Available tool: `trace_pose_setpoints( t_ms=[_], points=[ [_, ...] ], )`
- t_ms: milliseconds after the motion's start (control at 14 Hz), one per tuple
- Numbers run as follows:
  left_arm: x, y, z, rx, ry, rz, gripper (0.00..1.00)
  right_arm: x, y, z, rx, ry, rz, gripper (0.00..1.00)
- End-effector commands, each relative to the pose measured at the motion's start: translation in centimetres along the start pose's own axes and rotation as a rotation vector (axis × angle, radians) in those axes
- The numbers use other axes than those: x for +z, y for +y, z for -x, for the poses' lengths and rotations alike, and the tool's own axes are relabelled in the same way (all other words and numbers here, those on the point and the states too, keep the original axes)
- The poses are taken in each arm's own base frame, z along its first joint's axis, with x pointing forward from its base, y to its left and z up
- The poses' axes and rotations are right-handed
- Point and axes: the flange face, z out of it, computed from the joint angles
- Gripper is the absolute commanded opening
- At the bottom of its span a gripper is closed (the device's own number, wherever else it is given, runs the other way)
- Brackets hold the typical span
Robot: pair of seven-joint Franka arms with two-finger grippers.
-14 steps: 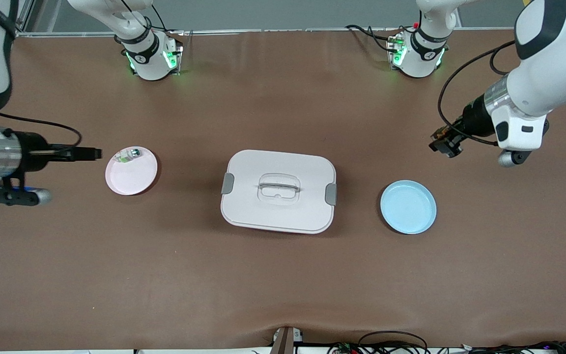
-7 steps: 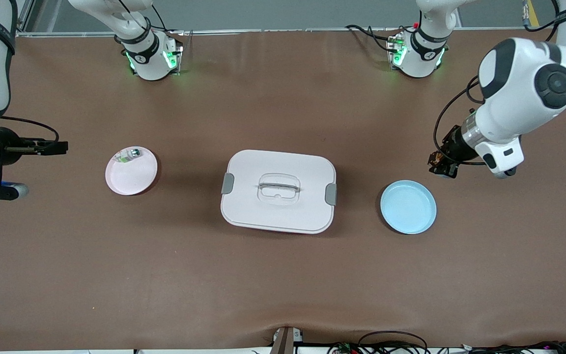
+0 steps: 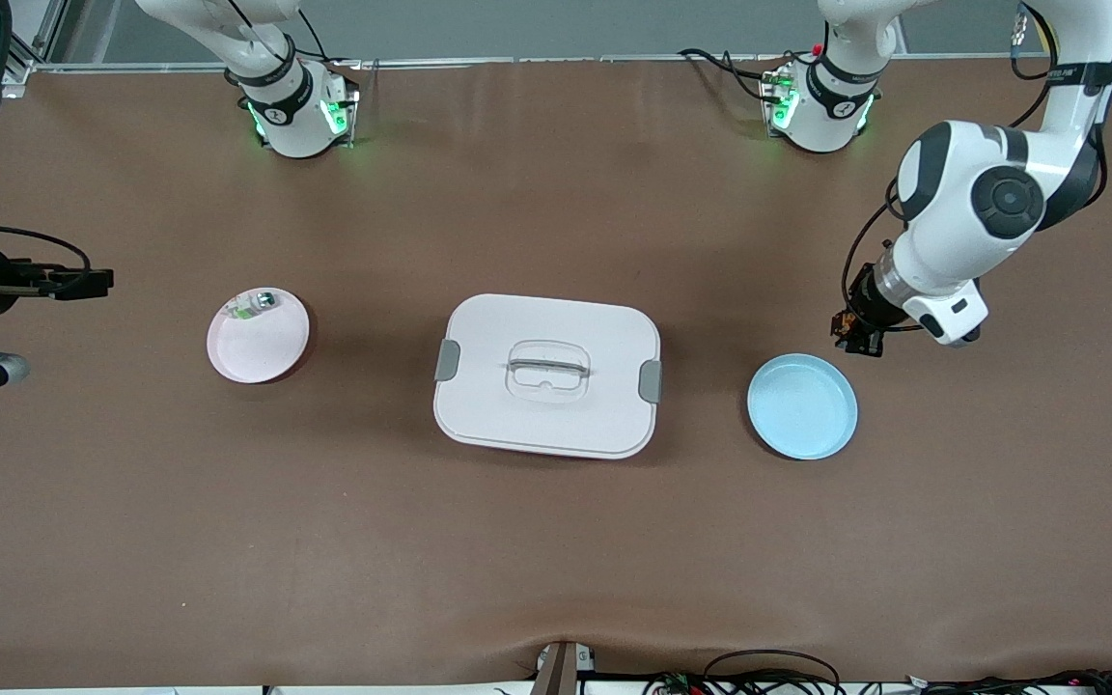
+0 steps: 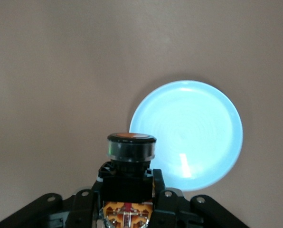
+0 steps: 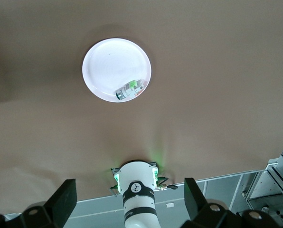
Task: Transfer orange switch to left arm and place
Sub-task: 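Carry the switch with the left gripper over the blue plate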
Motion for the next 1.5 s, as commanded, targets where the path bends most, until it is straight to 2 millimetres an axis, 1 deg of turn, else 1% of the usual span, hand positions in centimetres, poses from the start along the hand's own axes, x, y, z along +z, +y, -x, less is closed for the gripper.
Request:
trace_pose_setpoints(
  t_ms=[0, 143, 214, 357, 429, 500, 643, 714, 786, 929, 1000, 1071, 1143, 1214, 1286, 1429],
  points=[
    [3.6, 1.2, 0.0, -0.052, 0.031, 0.004, 0.00, -0.3, -0.3, 0.5, -0.020, -0.003, -0.029, 1.00],
    [5.4, 1.6, 0.0, -0.066, 0.052, -0.010, 0.00, -0.5, 0.5, 0.4, -0.006, 0.012, -0.063, 1.00],
    [6.2, 2.1, -0.1, -0.079, 0.047, -0.013, 0.00, -0.7, 1.2, 0.3, 0.003, 0.023, -0.075, 1.00],
    [7.2, 3.3, 0.3, -0.102, 0.028, -0.017, 0.00, -1.4, 1.6, 0.0, 0.012, 0.078, -0.083, 1.00],
    [7.6, 3.8, 0.6, -0.108, 0.025, -0.017, 0.00, -2.4, 1.9, 0.6, 0.017, 0.121, -0.086, 1.00],
    [8.1, 4.3, 0.7, -0.108, 0.030, -0.016, 0.00, -3.6, 2.6, 1.8, 0.025, 0.156, -0.092, 1.00],
    [9.3, 4.8, 1.1, -0.091, 0.040, -0.019, 0.00, -4.9, 3.6, 3.5, 0.039, 0.193, -0.101, 1.00],
    [9.8, 4.9, 1.2, -0.080, 0.045, -0.024, 0.00, -5.7, 4.0, 4.8, 0.044, 0.214, -0.105, 1.00],
    [10.1, 4.9, 1.3, -0.070, 0.046, -0.021, 0.00, -6.1, 4.0, 5.4, 0.043, 0.222, -0.105, 1.00],
    [10.8, 5.0, 1.6, -0.067, 0.028, -0.007, 0.00, -6.4, 3.4, 5.9, 0.027, 0.229, -0.109, 1.00],
    [11.4, 4.9, 2.0, -0.062, 0.023, -0.015, 0.00, -7.1, 3.0, 7.0, 0.020, 0.247, -0.109, 1.00],
    [11.8, 4.9, 2.2, -0.052, 0.024, -0.020, 0.00, -7.4, 2.9, 7.6, 0.014, 0.258, -0.115, 1.00],
    [12.1, 4.9, 2.3, -0.034, 0.032, -0.011, 0.00, -7.6, 2.9, 7.8, 0.012, 0.265, -0.116, 1.00],
    [12.8, 4.9, 2.5, -0.016, 0.032, -0.010, 0.00, -7.6, 2.9, 7.8, 0.011, 0.267, -0.116, 1.00],
    [13.2, 5.1, 2.6, -0.006, 0.031, 0.000, 0.00, -7.7, 2.8, 7.8, 0.009, 0.272, -0.115, 1.00],
    [13.4, 5.3, 2.6, -0.014, 0.034, 0.013, 0.00, -7.6, 2.4, 8.0, 0.002, 0.272, -0.112, 1.00]
  ],
)
